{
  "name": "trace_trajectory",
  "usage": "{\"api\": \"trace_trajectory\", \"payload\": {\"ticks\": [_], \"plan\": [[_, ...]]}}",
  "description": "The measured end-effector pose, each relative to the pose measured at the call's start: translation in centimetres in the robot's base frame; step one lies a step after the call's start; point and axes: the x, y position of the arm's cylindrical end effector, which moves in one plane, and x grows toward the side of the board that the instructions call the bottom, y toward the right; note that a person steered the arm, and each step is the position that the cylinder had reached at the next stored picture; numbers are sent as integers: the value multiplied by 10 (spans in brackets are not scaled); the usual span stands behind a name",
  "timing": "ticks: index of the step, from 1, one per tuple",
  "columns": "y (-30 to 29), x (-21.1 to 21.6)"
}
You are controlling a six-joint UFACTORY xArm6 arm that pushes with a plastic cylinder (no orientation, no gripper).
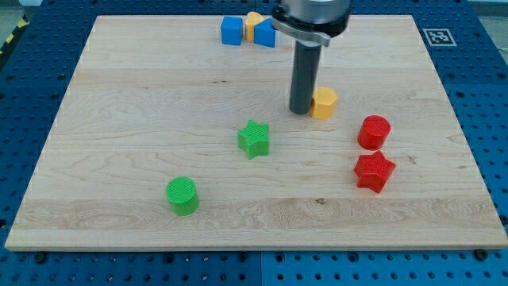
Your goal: Move your arm towards the top center
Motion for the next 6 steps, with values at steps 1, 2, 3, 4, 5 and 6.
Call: {"api": "trace_trajectory", "payload": {"ticks": [1, 2, 3, 4, 5, 6], "plan": [[24, 0], [34, 0], [27, 0], [12, -30], [33, -77], [59, -134]]}}
